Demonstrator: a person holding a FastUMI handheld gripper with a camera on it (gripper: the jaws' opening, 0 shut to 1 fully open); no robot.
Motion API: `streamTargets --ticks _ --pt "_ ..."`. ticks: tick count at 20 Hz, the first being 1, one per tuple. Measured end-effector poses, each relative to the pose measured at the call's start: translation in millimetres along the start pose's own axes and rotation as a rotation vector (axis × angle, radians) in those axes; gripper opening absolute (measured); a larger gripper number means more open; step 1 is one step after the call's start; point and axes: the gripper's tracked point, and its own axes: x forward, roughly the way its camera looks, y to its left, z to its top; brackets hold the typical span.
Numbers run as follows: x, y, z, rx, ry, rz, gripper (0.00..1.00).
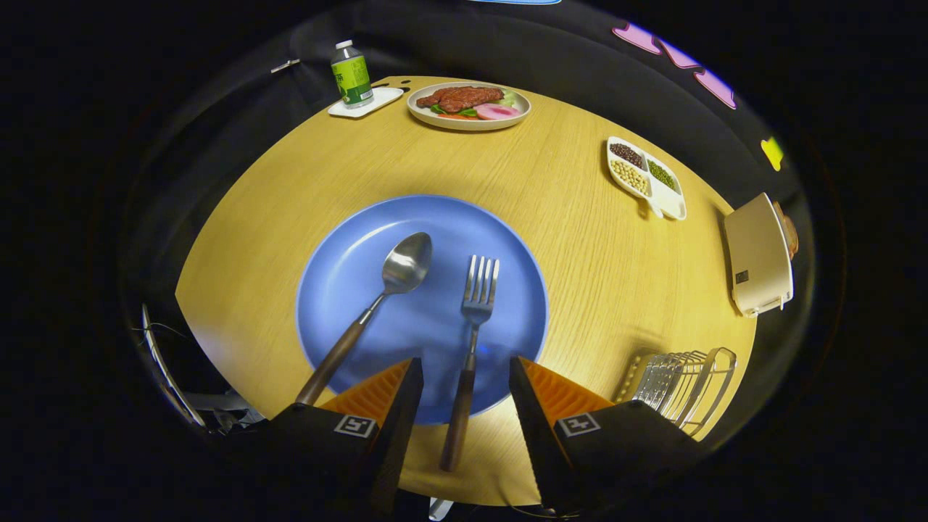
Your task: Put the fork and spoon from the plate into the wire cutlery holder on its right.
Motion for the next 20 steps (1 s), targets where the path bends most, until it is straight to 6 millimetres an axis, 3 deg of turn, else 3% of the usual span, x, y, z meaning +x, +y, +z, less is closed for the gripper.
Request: streamTargets --ticks 6,8,13,15,18,20 --pt "17 -1 -7 0.002 0.084 -0.025 0.67" --pt "21 0 -12 0.02 0.133 -0.017 0.6" --pt "21 12 -23 0.101 0.277 0.053 0.25" --pt "23 8 -24 0.079 0.294 0.051 0.25" --pt "22 5 -22 0.066 0.294 0.044 0.1" --pt "23 5 -22 0.082 0.301 0.054 0.1"
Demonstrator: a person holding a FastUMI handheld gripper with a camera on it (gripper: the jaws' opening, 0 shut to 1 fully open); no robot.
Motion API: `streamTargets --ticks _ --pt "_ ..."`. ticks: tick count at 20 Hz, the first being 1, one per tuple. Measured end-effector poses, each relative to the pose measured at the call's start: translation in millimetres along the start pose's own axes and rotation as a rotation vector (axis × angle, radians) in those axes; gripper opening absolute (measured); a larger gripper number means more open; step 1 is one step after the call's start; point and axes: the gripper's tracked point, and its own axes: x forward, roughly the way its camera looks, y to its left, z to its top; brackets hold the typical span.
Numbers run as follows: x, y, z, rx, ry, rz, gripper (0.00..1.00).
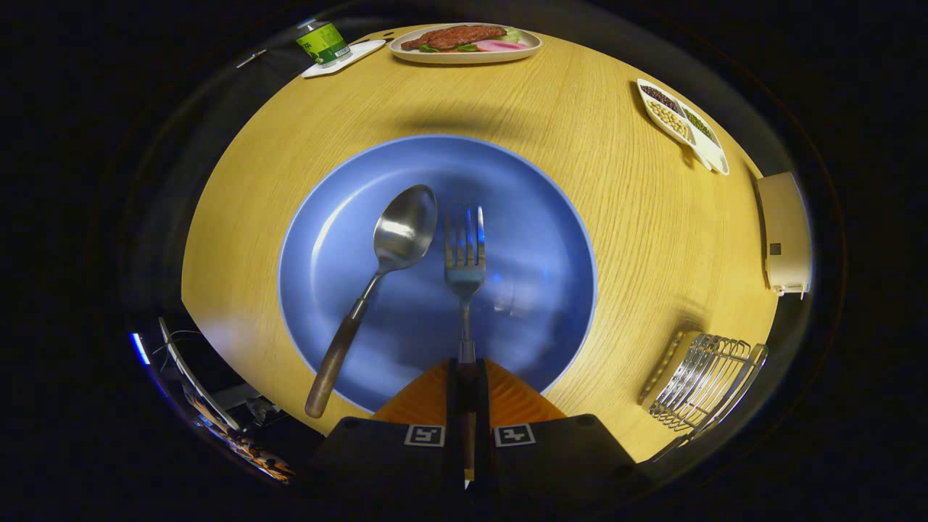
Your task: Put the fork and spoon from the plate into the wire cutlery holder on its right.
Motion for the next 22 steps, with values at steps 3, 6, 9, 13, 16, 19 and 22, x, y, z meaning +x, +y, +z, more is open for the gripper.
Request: streamTargets --ticks 3,6,9,13,16,19,22 --pt "-17 0 3 0.0 -0.021 0.029 0.08" --pt "-44 -8 3 0.015 -0.046 0.066 0.07" --pt "-82 -29 -4 0.003 -0.066 0.082 0.07" --pt "-139 -76 -27 -0.042 -0.068 0.069 0.07" --pt "-168 -122 -50 -0.106 -0.034 0.004 0.07" --pt "-181 -160 -68 -0.127 0.022 -0.044 0.07" --pt "-179 -185 -84 -0.105 0.103 -0.039 0.07"
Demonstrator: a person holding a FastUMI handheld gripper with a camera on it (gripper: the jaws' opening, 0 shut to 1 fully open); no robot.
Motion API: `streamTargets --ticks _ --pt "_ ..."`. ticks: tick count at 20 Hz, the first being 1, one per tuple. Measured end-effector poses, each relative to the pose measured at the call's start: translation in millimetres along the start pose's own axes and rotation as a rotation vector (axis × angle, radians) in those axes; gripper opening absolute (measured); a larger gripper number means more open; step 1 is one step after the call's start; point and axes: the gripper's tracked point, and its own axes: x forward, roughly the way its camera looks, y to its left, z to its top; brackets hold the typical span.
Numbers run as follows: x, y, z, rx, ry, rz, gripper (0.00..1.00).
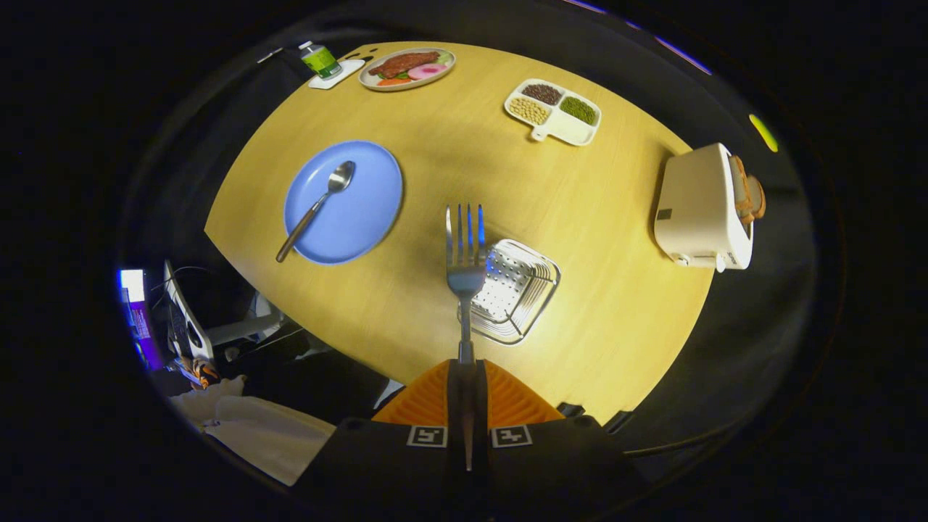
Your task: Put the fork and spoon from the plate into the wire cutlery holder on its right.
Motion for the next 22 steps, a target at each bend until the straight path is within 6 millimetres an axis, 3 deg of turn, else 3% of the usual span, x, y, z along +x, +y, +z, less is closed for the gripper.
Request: streamTargets --ticks 5,11,16,22 --pt "15 -32 -18 -0.039 0.134 -0.011 0.07" --pt "37 -35 -13 -0.061 0.261 0.02 0.07" --pt "44 -41 -15 -0.085 0.316 0.016 0.08" --pt "47 -41 -3 -0.01 0.29 0.039 0.15"
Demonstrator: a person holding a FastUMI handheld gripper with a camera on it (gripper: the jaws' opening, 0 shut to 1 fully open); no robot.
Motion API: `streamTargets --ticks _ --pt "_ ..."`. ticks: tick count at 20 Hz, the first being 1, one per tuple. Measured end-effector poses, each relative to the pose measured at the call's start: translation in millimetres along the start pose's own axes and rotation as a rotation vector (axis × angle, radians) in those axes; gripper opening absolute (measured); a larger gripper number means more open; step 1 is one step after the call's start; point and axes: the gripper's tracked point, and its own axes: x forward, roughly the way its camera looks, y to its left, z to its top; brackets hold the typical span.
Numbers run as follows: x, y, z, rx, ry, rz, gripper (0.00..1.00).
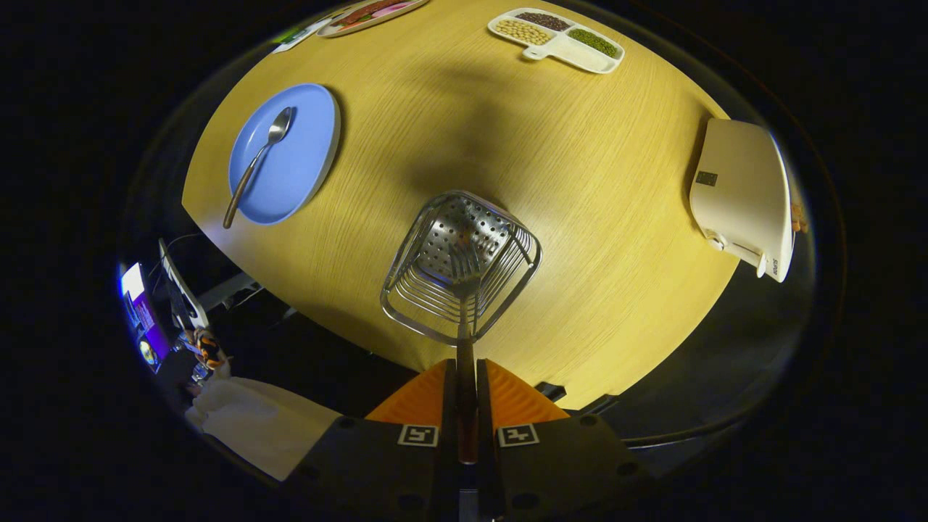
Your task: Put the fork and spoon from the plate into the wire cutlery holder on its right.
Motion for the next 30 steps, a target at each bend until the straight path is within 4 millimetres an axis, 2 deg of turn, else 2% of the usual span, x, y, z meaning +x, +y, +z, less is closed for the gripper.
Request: streamTargets --ticks 2,3,5,6,9,10,12,15,19,22,26,30 --pt "-4 6 5 0.04 -0.025 0.041 0.18" --pt "-8 9 9 0.057 -0.045 0.06 0.27" --pt "-17 13 15 0.075 -0.089 0.084 0.37" --pt "-23 16 18 0.076 -0.115 0.105 0.39" --pt "-43 33 25 0.093 -0.219 0.159 0.83" --pt "-52 40 29 0.102 -0.262 0.186 0.82" --pt "-66 55 36 0.113 -0.366 0.221 0.95" --pt "-88 82 41 0.132 -0.488 0.274 0.98" --pt "-96 123 49 0.145 -0.56 0.321 0.98" --pt "-89 165 65 0.202 -0.558 0.396 0.98" --pt "-69 222 105 0.313 -0.544 0.487 0.98" --pt "-41 261 137 0.295 -0.535 0.453 0.98"
